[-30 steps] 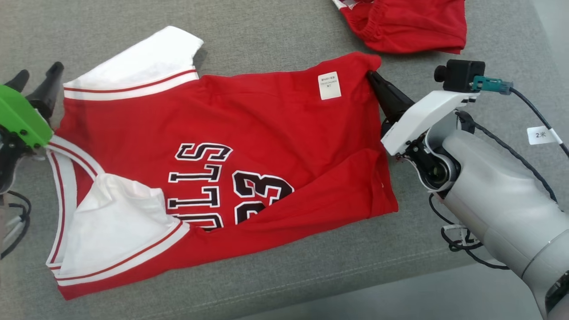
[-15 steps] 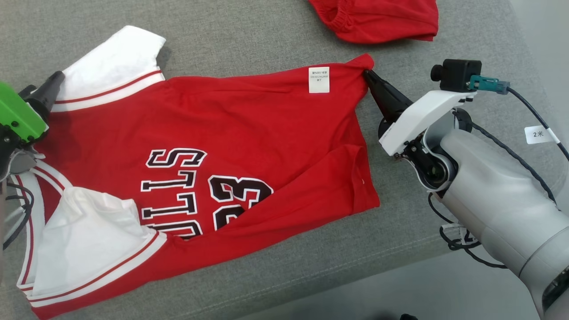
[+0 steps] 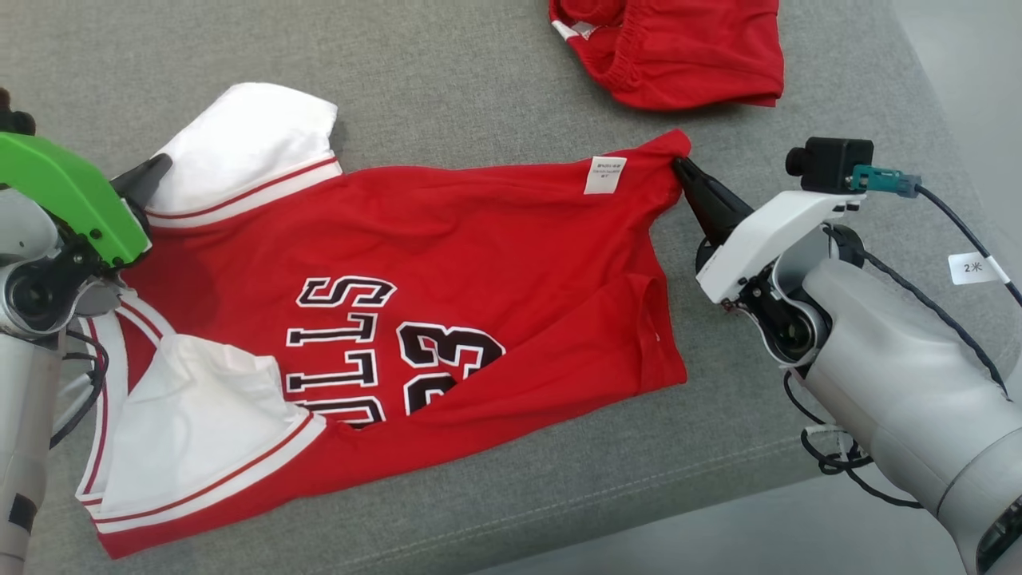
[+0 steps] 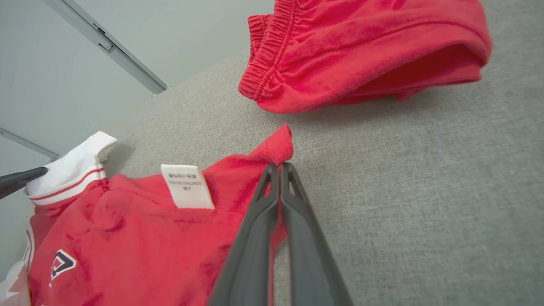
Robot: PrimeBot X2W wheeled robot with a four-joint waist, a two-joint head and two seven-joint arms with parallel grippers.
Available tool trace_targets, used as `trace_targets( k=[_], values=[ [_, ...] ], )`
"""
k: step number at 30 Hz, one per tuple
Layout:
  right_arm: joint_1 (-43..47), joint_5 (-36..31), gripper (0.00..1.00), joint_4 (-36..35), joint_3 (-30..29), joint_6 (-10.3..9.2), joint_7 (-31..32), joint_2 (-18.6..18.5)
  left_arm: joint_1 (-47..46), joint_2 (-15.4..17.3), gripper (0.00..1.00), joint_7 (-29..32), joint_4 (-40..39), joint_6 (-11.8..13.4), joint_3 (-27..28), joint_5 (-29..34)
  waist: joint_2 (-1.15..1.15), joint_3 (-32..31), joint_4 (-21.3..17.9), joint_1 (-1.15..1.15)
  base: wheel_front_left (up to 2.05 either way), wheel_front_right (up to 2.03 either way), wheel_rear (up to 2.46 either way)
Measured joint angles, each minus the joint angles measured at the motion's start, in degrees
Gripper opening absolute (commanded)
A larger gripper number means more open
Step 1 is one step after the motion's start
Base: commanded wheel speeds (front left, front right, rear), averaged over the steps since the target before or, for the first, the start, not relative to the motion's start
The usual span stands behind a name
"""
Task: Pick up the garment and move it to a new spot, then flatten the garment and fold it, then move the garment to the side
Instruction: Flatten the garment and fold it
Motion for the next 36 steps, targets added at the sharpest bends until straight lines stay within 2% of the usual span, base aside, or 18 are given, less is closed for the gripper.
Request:
trace_targets(
  k=[5, 7, 12, 17, 18, 19, 20, 21, 29, 33, 36],
  values=[
    [1.3, -0.2, 0.00, 0.6, 0.0, 0.01, 0.0, -0.1, 1.1, 1.6, 0.00, -3.7, -5.1, -0.2, -3.9, 4.0, 0.00, -2.0, 1.2, 0.00, 0.00, 0.00, 0.00],
    [1.8, -0.2, 0.00, 0.7, -0.2, 0.01, 0.0, -0.1, 2.8, 3.2, 0.00, -6.2, -9.8, -0.2, -7.1, 6.4, 0.00, -2.8, 1.7, 0.00, 0.00, 0.00, 0.00],
    [3.3, -0.2, 0.00, 1.2, -0.5, 0.02, 0.0, -0.1, 7.9, 4.6, 0.00, -13.7, -20.5, -0.2, -16.2, 11.7, 0.00, -4.7, 2.8, 0.00, 0.00, 0.00, 0.00],
    [4.2, -0.2, 0.00, 1.6, -0.9, 0.02, 0.0, -0.4, 15.0, 6.1, 0.02, -20.6, -23.5, -0.2, -23.8, 18.6, 0.00, -6.1, 4.1, 0.00, 0.00, 0.00, 0.00],
    [4.4, -0.2, 0.00, 1.6, -0.9, 0.02, 0.0, -0.6, 16.0, 6.5, 0.17, -21.3, -23.2, -0.2, -24.7, 19.4, 0.00, -6.3, 4.4, 0.00, 0.00, 0.00, 0.00],
    [4.5, -0.2, 0.00, 1.7, -0.9, 0.02, 0.0, -0.8, 17.0, 6.7, 0.40, -21.9, -22.6, -0.2, -25.2, 20.1, 0.00, -6.4, 4.7, 0.00, 0.00, 0.00, 0.00],
    [4.5, -0.2, 0.00, 1.8, -0.9, 0.02, 0.0, -1.0, 17.8, 6.7, 0.87, -22.7, -22.0, -0.2, -25.3, 20.2, 0.00, -6.6, 5.0, 0.00, 0.00, 0.00, 0.00],
    [4.5, -0.3, 0.00, 1.9, -0.9, 0.02, 0.0, -1.2, 18.4, 6.8, 1.00, -23.4, -21.4, -0.2, -25.3, 20.2, 0.00, -6.7, 5.3, 0.00, 0.00, 0.00, 0.00],
    [4.5, -0.7, 0.00, 1.9, -0.6, 0.51, 0.0, -0.6, 20.2, 7.5, 1.00, -29.6, -19.2, -0.2, -18.5, 15.0, 0.00, -7.6, 6.4, 0.00, 0.00, 0.00, 0.00],
    [4.5, -0.7, 0.00, 1.7, -0.6, 0.52, 0.0, -0.5, 20.2, 5.9, 1.00, -31.7, -19.6, -0.2, -11.7, 4.3, 0.00, -7.2, 6.2, 0.00, 0.00, 0.00, 0.00],
    [4.4, -0.8, 0.00, 1.6, -0.6, 0.52, 0.0, -0.5, 20.2, 3.9, 1.00, -28.7, -18.2, -0.2, -10.0, -4.4, 0.00, -6.5, 6.1, 0.00, 0.00, 0.00, 0.00]
  ],
)
